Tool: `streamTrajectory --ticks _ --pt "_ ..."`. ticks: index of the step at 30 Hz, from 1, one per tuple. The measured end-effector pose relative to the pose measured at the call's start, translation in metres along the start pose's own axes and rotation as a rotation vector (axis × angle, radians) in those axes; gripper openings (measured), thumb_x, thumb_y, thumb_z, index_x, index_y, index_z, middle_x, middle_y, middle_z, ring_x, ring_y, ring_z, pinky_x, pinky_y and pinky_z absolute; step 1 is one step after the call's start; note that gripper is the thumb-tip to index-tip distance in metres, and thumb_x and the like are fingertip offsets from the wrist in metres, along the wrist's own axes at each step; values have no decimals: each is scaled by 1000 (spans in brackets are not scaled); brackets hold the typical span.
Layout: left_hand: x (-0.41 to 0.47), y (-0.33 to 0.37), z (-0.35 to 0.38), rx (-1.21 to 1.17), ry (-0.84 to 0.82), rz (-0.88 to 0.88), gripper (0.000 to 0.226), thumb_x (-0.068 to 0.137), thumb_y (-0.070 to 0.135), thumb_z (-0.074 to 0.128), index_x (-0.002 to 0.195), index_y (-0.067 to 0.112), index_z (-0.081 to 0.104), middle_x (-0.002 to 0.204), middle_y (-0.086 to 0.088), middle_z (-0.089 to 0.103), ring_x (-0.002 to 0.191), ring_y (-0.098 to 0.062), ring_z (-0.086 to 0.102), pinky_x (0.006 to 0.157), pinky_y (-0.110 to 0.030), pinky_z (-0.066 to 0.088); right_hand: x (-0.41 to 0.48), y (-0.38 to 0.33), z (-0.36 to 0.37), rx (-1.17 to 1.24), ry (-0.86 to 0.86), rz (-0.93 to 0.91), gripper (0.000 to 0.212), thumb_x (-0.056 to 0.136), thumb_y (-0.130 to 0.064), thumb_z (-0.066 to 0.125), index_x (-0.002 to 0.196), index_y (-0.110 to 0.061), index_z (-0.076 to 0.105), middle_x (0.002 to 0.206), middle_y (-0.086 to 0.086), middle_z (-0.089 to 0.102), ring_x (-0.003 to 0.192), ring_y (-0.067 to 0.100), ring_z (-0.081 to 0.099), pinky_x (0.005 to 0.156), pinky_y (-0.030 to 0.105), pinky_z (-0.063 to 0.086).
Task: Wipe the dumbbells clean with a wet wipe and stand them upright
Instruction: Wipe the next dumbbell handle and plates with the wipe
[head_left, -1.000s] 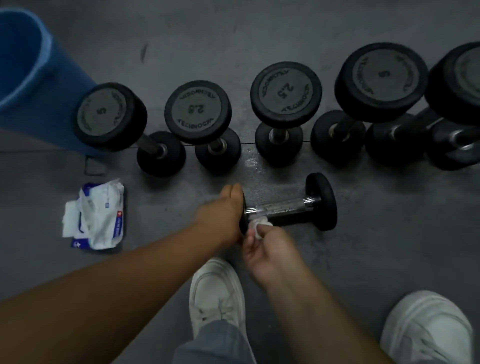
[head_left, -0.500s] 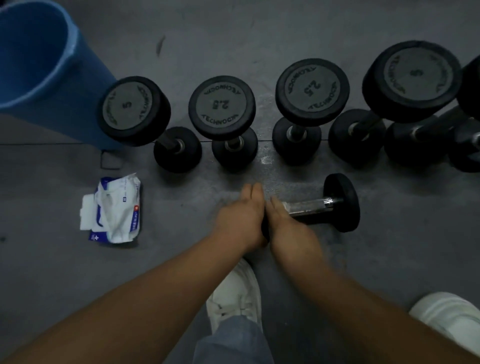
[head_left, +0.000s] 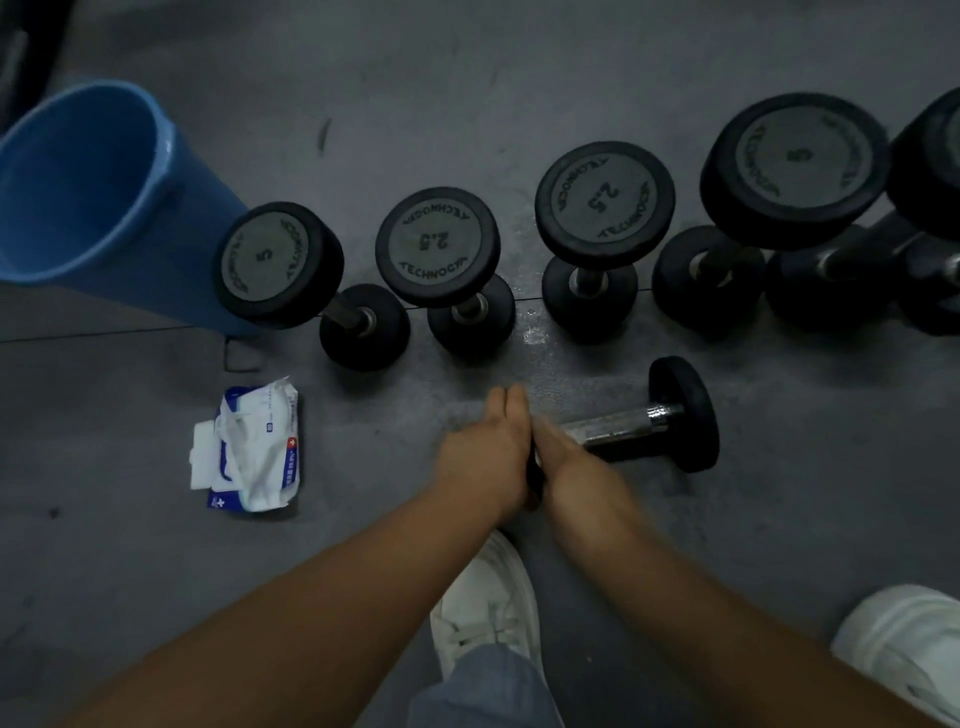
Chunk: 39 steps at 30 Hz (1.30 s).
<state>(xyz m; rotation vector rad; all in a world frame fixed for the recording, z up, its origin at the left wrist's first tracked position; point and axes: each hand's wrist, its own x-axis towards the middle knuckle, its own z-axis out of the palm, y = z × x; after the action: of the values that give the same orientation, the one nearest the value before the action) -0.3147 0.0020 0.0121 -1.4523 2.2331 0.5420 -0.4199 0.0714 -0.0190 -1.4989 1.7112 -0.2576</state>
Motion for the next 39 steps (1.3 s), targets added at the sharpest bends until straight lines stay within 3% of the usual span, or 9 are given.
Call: streamTrajectory --ticks 6,10,13,18,23,27,30,34,39 --pt "2 0 4 -30 0 -7 105 70 38 81 147 16 12 145 -3 28 105 -30 62 72 -35 41 7 0 -6 223 21 77 40 100 -31 35 135 -51 41 129 -19 56 116 5 55 86 19 39" --pt "-4 1 5 -62 2 12 110 66 38 84 147 17 13 146 -1 27 104 -27 62 69 -32 40 -16 -3 -8 353 35 115 62 99 -15 38 151 -43 21 130 5 60 102 17 64 89 30 51" --pt "-7 3 5 -74 16 -6 111 65 39 84 147 18 12 148 0 24 110 -27 60 74 -33 43 -41 -7 -8 886 174 471 42 96 -3 38 124 -31 51 83 9 63 43 8 56 42 21 44" --pt "-10 5 17 -115 24 -37 115 68 36 81 151 19 4 156 1 10 114 -26 59 84 -38 51 -12 7 -5 1854 264 1043 28 97 8 32 84 -6 53 78 10 55 28 4 49 29 12 35" --pt "-5 1 21 -141 69 -18 106 69 41 80 147 21 11 151 1 21 106 -26 63 76 -37 51 -17 -6 -20 2158 252 998 29 92 10 34 72 -8 44 44 2 43 27 4 38 28 10 30" --pt "-5 1 18 -154 38 -10 108 66 35 81 148 20 13 150 2 21 109 -26 60 78 -37 52 -36 24 -31 2380 536 1055 22 98 6 35 82 -1 49 70 8 50 30 9 49 33 13 41" --pt "-9 0 19 -167 44 -6 109 64 35 83 148 22 13 147 4 23 109 -25 59 73 -33 46 -20 27 -56 2620 669 854 18 99 6 33 95 6 51 81 18 57 48 20 63 44 21 54" --pt "-7 0 15 -159 36 2 107 63 35 83 145 21 17 145 2 26 105 -26 60 75 -38 52 -19 14 -57 2557 596 705 27 93 15 31 112 8 49 99 28 60 79 25 66 53 26 59" --pt "-9 3 15 -151 19 -4 114 63 34 85 150 19 14 150 2 22 117 -25 56 81 -40 53 2 20 -36 2172 665 883 12 93 -19 64 101 -12 60 75 0 59 45 2 58 38 12 42"
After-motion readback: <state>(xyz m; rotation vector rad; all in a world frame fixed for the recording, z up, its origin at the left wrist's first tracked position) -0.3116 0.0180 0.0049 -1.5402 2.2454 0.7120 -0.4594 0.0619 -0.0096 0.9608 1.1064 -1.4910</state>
